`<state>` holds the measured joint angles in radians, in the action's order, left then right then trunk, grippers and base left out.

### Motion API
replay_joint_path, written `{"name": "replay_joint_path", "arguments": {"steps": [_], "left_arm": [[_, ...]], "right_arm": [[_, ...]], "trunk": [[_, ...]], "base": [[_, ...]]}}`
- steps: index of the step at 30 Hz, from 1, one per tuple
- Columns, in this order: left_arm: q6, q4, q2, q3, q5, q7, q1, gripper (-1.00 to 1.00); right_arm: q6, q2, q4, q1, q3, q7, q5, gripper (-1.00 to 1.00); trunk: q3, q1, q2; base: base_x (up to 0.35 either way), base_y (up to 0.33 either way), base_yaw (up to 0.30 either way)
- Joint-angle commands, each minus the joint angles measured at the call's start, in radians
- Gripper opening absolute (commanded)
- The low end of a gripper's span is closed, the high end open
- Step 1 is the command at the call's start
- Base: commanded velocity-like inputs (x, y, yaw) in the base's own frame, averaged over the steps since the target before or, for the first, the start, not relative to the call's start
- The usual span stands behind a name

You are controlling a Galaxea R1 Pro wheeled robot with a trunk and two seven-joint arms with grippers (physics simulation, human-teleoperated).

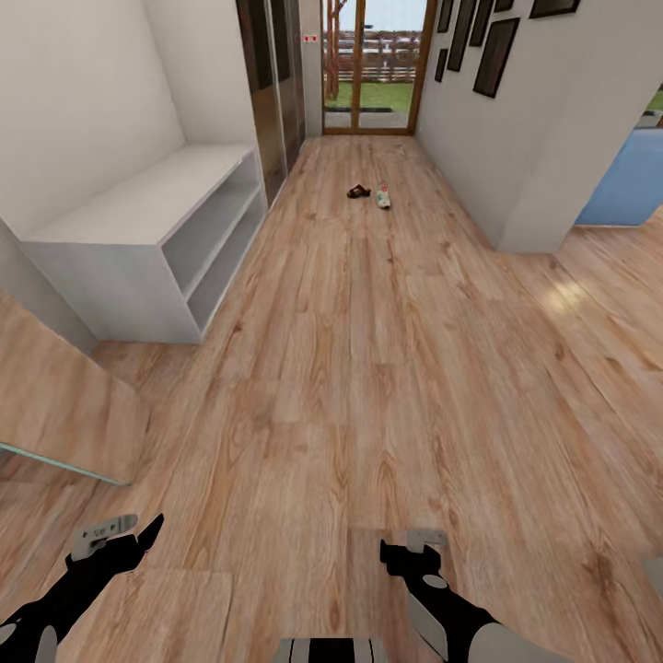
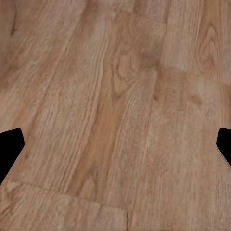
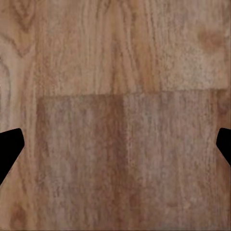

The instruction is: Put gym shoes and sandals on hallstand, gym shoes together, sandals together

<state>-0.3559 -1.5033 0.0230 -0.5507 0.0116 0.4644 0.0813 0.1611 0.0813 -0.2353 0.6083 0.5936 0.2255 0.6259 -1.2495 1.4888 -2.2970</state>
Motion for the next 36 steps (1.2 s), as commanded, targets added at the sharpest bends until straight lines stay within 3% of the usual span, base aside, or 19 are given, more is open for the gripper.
{"name": "replay_joint_path", "arguments": {"steps": [1, 36], "left_arm": [[0.000, 0.000, 0.000, 0.000, 0.000, 0.000, 0.000, 1.00], [0.000, 0.000, 0.000, 0.000, -0.003, 0.000, 0.000, 1.00]], "right_arm": [[0.000, 0.000, 0.000, 0.000, 0.000, 0.000, 0.000, 1.00], [0.000, 0.002, 0.000, 0.000, 0.000, 0.000, 0.000, 1.00]], "trunk": [[0.000, 0.000, 0.000], [0.000, 0.000, 0.000]], "base": [[0.333, 0.000, -0.001], [0.333, 0.000, 0.000]]}}
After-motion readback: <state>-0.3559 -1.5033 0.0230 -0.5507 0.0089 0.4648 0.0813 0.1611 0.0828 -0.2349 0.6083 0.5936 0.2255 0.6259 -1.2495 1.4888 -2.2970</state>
